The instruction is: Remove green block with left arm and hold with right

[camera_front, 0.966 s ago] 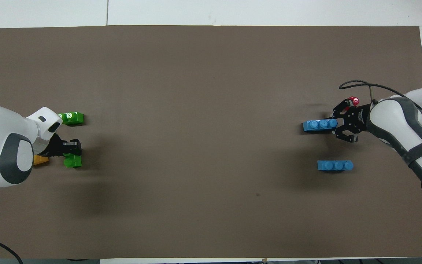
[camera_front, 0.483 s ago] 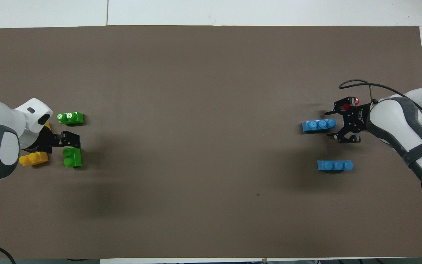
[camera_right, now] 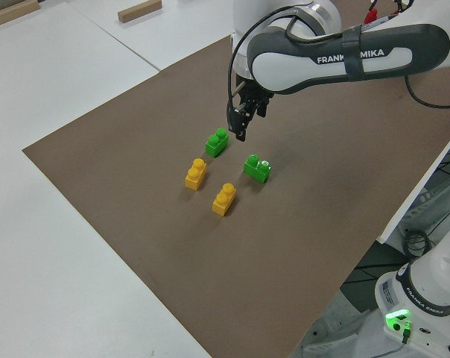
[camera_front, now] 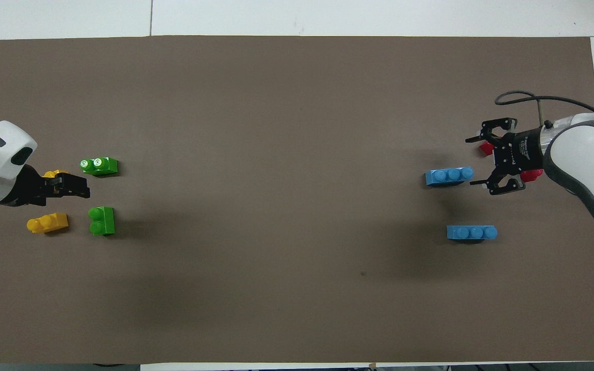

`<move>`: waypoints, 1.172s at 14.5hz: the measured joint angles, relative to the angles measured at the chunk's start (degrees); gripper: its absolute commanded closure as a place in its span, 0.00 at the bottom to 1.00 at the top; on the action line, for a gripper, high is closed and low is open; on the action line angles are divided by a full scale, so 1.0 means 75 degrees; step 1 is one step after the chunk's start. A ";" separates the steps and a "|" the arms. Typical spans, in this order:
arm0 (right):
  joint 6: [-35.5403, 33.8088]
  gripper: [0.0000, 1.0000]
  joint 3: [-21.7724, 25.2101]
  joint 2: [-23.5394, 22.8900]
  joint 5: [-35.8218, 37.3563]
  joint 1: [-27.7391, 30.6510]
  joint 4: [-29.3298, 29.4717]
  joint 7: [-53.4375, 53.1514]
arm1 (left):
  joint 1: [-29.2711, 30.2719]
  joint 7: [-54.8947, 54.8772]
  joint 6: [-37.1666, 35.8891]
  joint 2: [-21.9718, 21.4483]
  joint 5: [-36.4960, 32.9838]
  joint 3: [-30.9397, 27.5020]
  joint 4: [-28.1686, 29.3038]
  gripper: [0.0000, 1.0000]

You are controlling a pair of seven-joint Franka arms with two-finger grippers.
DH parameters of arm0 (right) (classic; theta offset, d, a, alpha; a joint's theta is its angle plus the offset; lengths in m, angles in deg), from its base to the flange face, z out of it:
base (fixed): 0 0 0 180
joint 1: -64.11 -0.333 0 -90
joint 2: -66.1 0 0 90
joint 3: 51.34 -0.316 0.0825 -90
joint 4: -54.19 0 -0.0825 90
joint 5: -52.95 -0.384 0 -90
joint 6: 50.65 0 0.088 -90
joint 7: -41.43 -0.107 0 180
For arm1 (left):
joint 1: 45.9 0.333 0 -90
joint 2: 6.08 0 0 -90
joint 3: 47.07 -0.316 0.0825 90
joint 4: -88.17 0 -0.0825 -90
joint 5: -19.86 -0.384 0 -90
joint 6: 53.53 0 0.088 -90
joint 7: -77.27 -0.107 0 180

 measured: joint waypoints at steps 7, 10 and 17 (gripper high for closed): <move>-0.1039 0.00 -0.0061 0.0470 0.1471 -0.0240 0.1502 -0.0157 | 0.0006 0.0052 -0.1942 0.0090 -0.0098 0.0033 -0.1997 0.00; -0.1360 0.00 -0.0090 0.0797 0.2208 -0.0664 0.1753 0.0646 | -0.0014 0.0253 -0.1940 0.0248 -0.0412 0.0047 -0.2178 0.00; -0.2631 0.00 -0.0133 0.1530 0.3507 -0.0803 0.1789 0.5267 | -0.0243 0.0374 -0.2044 0.0396 -0.0475 0.0112 -0.2402 0.00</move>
